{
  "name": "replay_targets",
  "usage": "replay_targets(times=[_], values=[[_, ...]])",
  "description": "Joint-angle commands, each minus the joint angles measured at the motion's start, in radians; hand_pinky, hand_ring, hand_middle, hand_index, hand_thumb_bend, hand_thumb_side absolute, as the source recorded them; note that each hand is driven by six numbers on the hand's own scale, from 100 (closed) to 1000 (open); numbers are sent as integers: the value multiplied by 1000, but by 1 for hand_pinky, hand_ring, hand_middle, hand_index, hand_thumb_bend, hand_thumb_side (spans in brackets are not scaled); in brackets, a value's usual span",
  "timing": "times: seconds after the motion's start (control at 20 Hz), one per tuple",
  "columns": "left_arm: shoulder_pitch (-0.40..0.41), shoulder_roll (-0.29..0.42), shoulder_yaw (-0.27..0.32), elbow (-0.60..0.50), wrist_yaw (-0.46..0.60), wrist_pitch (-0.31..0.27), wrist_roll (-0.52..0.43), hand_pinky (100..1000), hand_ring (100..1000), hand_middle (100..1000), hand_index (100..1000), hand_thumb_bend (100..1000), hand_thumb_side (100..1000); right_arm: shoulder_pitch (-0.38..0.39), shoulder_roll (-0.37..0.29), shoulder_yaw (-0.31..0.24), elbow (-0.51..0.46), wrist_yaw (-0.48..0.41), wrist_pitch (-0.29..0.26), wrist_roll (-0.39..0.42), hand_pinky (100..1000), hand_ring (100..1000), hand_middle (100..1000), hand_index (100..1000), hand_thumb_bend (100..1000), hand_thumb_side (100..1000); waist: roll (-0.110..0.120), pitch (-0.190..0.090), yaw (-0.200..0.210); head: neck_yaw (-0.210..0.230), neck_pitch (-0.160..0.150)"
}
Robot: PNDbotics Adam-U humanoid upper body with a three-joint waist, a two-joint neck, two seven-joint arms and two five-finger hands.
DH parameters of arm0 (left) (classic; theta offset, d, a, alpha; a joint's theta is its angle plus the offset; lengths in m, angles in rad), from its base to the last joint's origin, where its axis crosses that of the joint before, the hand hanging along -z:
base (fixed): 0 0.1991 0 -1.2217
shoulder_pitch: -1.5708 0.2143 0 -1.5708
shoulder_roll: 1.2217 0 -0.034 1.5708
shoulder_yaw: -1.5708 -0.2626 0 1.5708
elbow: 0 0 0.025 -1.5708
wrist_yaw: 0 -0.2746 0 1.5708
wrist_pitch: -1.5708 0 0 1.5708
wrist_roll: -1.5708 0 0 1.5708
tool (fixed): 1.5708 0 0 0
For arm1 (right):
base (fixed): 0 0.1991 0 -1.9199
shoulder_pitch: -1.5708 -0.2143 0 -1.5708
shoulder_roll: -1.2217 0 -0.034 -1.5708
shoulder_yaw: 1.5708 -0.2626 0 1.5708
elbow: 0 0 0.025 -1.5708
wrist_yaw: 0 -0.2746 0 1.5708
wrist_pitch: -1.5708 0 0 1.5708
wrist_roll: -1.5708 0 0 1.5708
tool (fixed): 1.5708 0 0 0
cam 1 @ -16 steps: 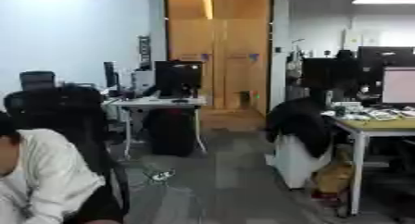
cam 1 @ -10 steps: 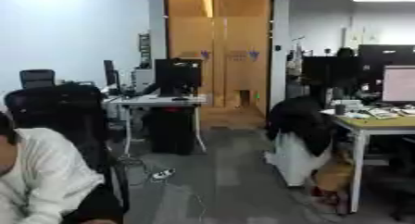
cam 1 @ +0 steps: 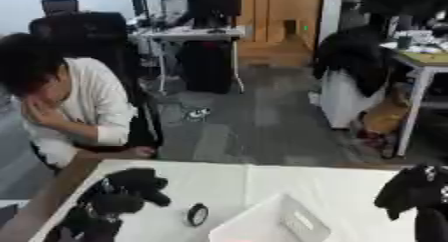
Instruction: Pick up objects on the table and place them in the box.
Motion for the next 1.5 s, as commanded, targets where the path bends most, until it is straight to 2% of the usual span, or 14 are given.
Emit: replay_targets(times=[0.05,0.2,0.25,0.3,0.35,0.4,0.7,1.2,1.35,1.5], values=[[-39,50,20,38,-57,66,29,638,755,816,849,466,775,-7,-7,-9,-18,8,1,-9,168,397,460,538,106,599,4,-16,6,8,27],[-84,87,15,94,-125,131,42,629,742,803,861,475,793,-4,-12,-8,-16,13,1,-10,169,397,461,538,106,598,11,-20,12,9,56],[-98,98,11,111,-145,151,45,629,742,804,867,420,763,-4,-14,-8,-15,14,1,-11,169,398,461,538,103,599,12,-21,14,10,64],[-113,113,7,131,-169,173,41,626,735,798,871,486,801,-4,-15,-7,-14,15,1,-11,168,398,461,538,106,599,14,-22,15,10,71],[-127,123,2,147,-192,191,37,627,731,797,875,434,762,-4,-17,-7,-14,16,1,-11,168,398,461,538,106,599,14,-23,16,9,75],[-142,138,-4,166,-218,210,28,626,729,795,877,498,804,-5,-19,-6,-12,17,1,-10,168,398,461,538,106,599,15,-24,17,9,79],[-235,189,-32,280,-387,310,-51,596,713,798,886,523,794,-7,-25,-3,-7,20,3,-8,168,399,461,538,106,601,18,-32,23,11,96],[-388,210,-75,496,-557,366,-135,525,661,786,899,554,832,-11,-18,6,-7,-7,9,-1,167,397,460,538,108,602,16,-40,23,12,103],[-441,206,-91,580,-605,389,-205,522,658,786,900,556,832,-9,-17,8,-7,-11,10,4,167,398,460,538,109,602,18,-44,21,16,107],[-496,206,-110,666,-642,386,-283,530,657,786,902,595,829,-7,-14,11,-8,-13,11,8,168,398,460,538,108,604,21,-47,20,18,109]])
